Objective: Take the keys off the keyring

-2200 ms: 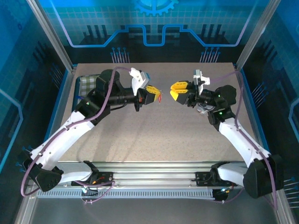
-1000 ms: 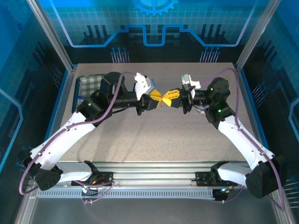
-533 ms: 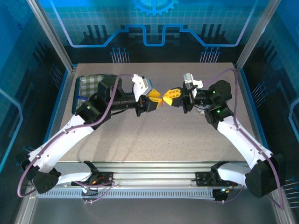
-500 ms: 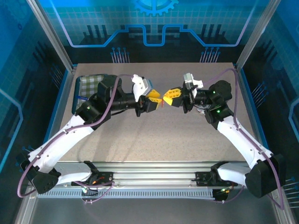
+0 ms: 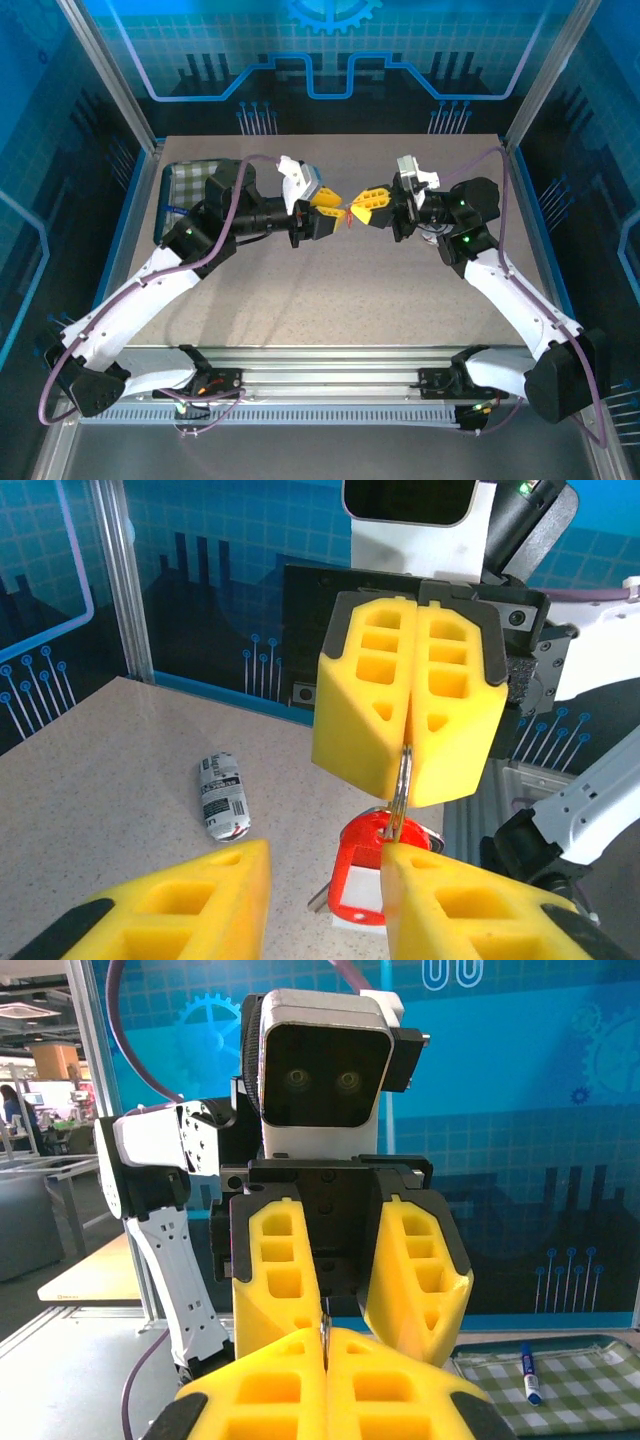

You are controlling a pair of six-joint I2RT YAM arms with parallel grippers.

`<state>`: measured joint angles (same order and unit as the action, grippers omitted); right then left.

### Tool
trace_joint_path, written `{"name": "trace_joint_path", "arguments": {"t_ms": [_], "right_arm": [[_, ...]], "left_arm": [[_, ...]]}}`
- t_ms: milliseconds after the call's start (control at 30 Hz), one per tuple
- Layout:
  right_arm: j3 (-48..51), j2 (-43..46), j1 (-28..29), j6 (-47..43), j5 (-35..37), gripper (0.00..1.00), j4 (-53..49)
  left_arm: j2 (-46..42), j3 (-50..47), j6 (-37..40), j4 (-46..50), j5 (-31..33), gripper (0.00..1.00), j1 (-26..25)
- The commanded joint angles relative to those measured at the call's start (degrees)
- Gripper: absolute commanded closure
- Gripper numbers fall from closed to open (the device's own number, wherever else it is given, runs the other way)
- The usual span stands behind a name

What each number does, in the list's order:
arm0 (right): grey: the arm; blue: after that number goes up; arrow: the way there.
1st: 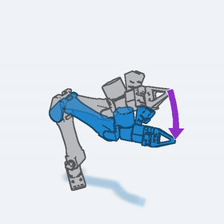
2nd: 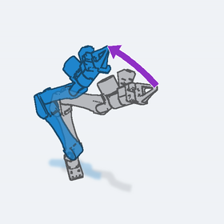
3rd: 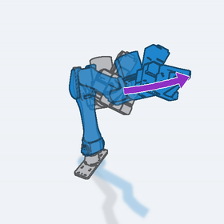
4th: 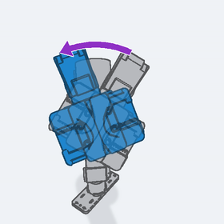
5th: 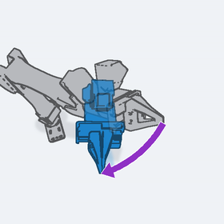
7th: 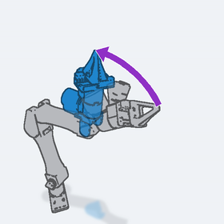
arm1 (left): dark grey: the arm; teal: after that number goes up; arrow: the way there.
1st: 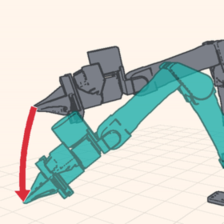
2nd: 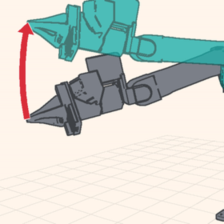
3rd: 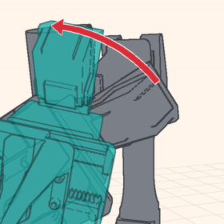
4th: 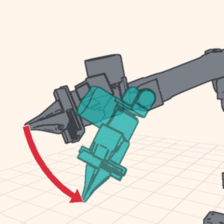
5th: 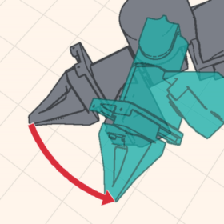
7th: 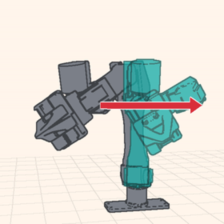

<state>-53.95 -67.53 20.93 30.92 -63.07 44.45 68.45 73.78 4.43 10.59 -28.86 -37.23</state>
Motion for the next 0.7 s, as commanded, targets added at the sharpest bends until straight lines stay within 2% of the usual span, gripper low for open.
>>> {"name": "trace_joint_path", "arguments": {"t_ms": [0,333,667], "right_arm": [[0.78,-0.41,-0.45,2.1,-0.36,0.98,4.11],[0.97,-0.56,-0.58,2.02,0.35,0.98,4.4],[0.88,-0.92,-0.63,1.97,0.68,0.98,4.04]], "left_arm": [[-0.07,0.71,-1.29,-3.15,-2.85,0.68,0.41],[-0.46,-0.04,-2.87,-5.38,-3.78,0.66,0.41],[-0.68,-0.41,-3.27,-6.77,-5.17,0.7,0.41]]}}
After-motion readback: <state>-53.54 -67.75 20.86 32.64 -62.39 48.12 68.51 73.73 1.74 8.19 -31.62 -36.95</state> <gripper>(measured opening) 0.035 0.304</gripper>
